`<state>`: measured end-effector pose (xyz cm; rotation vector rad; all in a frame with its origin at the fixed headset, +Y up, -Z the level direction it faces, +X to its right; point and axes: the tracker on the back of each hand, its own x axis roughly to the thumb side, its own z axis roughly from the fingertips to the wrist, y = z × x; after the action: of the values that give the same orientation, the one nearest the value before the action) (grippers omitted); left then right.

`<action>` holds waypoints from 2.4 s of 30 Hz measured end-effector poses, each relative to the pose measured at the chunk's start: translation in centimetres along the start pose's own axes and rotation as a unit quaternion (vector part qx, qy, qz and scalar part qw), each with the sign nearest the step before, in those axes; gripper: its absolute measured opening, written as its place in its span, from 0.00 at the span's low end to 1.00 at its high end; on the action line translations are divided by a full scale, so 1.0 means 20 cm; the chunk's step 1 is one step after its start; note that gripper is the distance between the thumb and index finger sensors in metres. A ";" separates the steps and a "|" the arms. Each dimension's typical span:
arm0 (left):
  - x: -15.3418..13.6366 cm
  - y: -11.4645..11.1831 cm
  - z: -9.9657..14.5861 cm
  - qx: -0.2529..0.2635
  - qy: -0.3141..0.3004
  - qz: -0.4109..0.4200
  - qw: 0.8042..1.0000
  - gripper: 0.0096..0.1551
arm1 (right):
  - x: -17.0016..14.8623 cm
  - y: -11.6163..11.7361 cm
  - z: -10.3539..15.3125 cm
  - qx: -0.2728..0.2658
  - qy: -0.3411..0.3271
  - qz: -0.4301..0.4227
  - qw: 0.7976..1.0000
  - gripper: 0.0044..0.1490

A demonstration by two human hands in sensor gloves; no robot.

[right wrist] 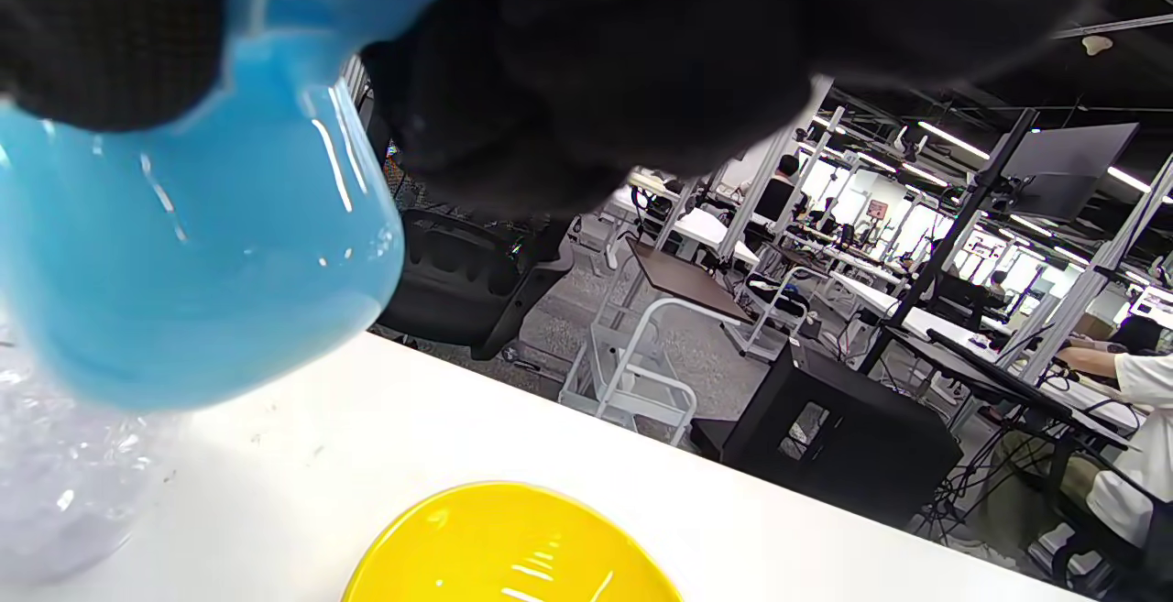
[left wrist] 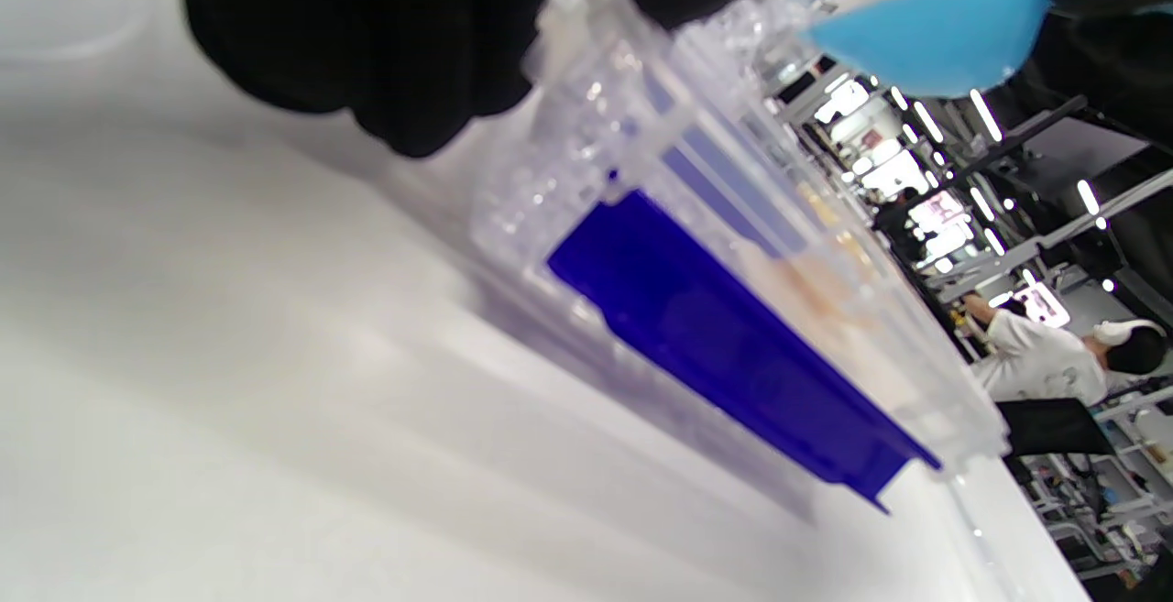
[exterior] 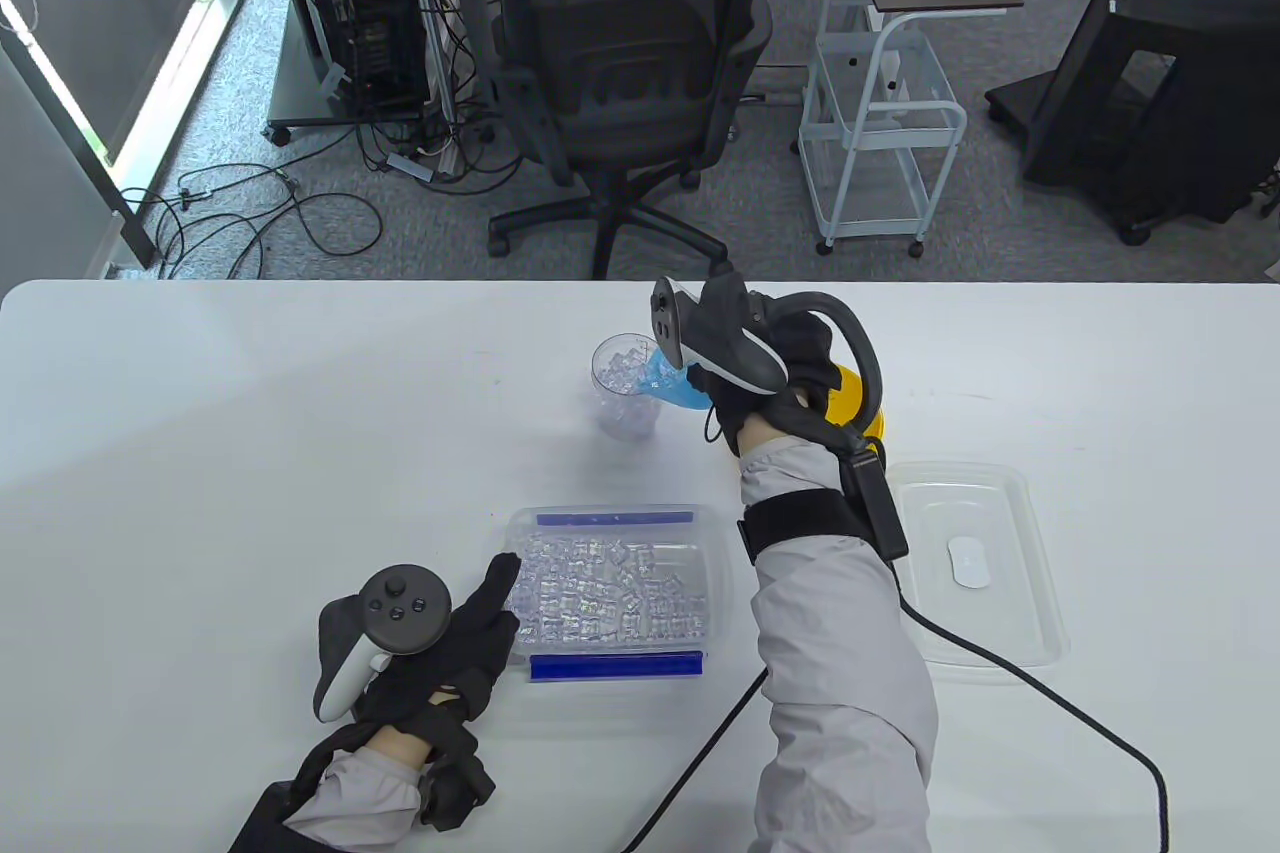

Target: Shake ice in a plastic shaker with both hands

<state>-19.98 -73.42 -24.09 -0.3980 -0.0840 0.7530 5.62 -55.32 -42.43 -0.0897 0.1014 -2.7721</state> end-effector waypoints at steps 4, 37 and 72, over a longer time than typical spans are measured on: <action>0.00 0.00 0.00 0.000 0.000 0.000 1.000 0.33 | -0.01 -0.01 0.02 0.001 0.002 0.004 1.000 0.38; 0.01 -0.01 0.01 0.004 0.000 -0.008 1.000 0.33 | -0.51 0.64 0.34 0.061 0.197 -0.244 0.948 0.37; 0.02 -0.02 0.01 0.012 0.002 -0.028 1.000 0.33 | -0.36 0.81 0.40 0.133 0.162 -0.230 0.950 0.42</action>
<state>-19.49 -73.23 -23.77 -0.3732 -0.0815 0.6981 18.74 -68.20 -36.13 0.4704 -0.2409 -3.2081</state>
